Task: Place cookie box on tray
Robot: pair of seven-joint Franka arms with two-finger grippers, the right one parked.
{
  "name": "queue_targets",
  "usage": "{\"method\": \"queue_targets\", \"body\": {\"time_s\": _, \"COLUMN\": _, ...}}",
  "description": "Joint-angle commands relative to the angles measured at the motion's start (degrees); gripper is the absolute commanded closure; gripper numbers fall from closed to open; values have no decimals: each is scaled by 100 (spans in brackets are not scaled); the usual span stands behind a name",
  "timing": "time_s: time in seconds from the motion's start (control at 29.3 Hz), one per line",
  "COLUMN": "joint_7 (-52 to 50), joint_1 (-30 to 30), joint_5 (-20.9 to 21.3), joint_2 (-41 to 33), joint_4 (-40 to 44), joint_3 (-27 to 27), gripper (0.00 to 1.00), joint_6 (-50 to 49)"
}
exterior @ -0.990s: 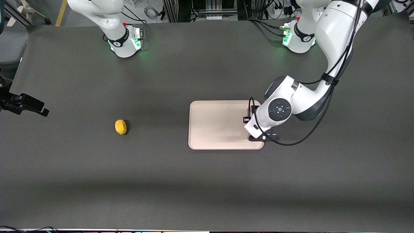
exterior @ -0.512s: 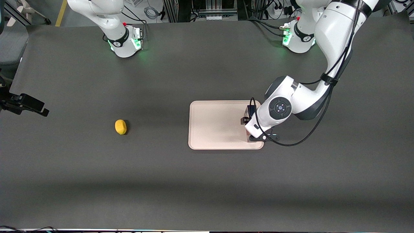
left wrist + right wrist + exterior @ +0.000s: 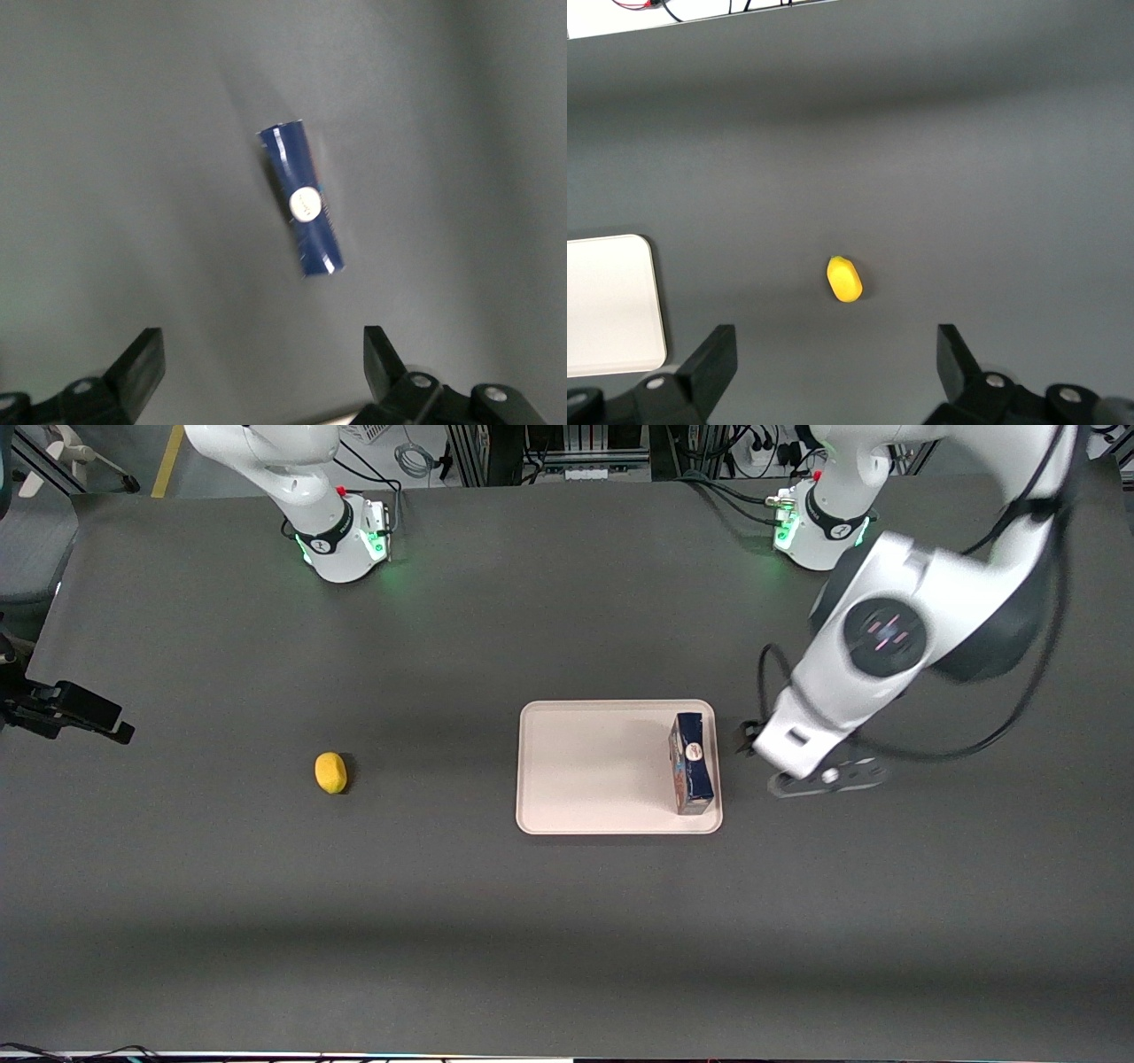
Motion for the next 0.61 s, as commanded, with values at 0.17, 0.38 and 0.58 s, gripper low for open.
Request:
{"method": "queue_targets", "body": {"time_s": 0.17, "joint_7": 1327, "joint_1": 298, "joint_5": -425, "joint_2": -1610, "joint_4": 409, "joint_3": 917, "gripper": 0, "joint_6": -1877}}
{"method": "queue_targets", "body": {"time_s": 0.38, "joint_7": 2566, "joint_1": 316, "joint_5": -522, "joint_2": -2419, "joint_4": 129, "joint_3": 1664, "gripper": 0, "joint_6": -2450}}
{"method": "queue_targets", "body": {"time_s": 0.58, "joint_7": 3016, "joint_1": 307, "joint_5": -627, "joint_2": -3069, "joint_4": -731, "joint_3": 2122, "gripper": 0, "joint_6": -2030}}
